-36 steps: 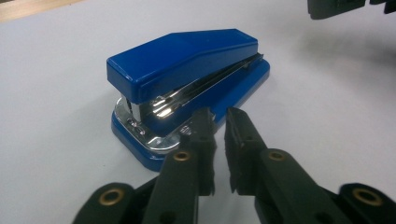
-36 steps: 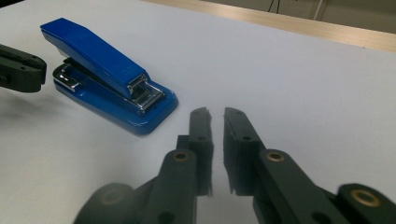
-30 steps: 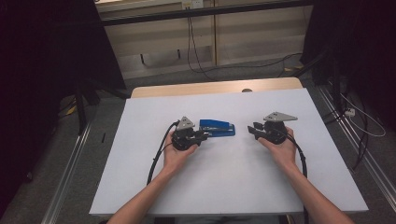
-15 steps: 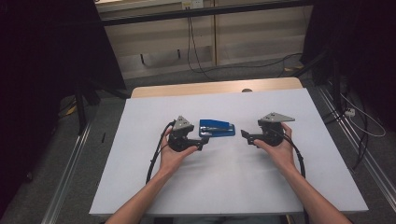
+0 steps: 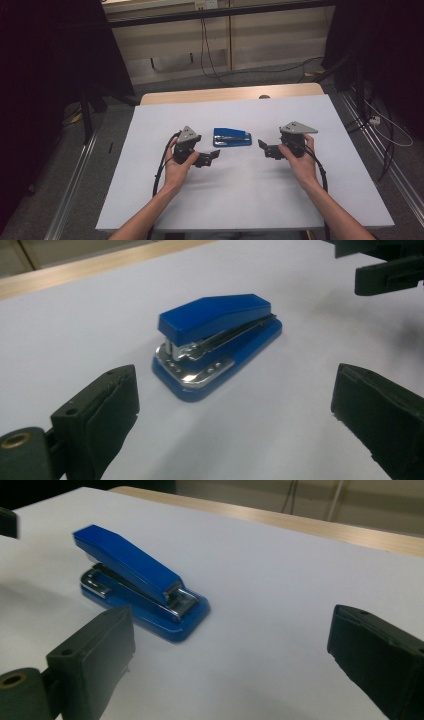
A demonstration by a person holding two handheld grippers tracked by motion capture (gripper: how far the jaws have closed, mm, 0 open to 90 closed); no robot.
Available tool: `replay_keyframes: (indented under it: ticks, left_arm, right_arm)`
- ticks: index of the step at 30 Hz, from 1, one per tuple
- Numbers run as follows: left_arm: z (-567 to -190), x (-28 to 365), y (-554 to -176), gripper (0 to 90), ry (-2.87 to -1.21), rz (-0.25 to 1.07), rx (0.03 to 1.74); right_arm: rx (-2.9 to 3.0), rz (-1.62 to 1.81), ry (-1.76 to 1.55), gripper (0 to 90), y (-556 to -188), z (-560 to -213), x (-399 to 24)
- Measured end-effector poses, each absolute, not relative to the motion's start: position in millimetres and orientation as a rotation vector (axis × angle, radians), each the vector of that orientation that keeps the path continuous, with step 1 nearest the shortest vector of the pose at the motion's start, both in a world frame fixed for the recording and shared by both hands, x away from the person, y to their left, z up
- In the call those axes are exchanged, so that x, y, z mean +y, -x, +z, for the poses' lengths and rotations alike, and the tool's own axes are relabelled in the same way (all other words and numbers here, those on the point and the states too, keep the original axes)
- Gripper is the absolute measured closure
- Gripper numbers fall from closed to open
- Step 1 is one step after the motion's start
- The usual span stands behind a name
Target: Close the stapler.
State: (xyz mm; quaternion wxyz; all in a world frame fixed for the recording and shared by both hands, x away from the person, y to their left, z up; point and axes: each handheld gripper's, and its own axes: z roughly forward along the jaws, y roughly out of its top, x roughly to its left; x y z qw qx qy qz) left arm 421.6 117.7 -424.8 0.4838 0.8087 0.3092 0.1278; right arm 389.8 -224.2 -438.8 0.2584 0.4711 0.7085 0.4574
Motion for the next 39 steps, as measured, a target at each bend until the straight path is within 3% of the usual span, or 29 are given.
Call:
replay_keyframes:
  ticks: [7, 39]
  left_arm:
    - [-423, 138, -410, 5.4, -1.919, 0.386, 0.795]
    - [-417, 196, -365, 5.3, -1.842, 0.509, 0.866]
  right_arm:
    - [1.876, 1.241, -1.259, 4.8, -376, -440, -227]
    - [1.759, 1.25, -1.233, 3.4, -320, -432, -250]
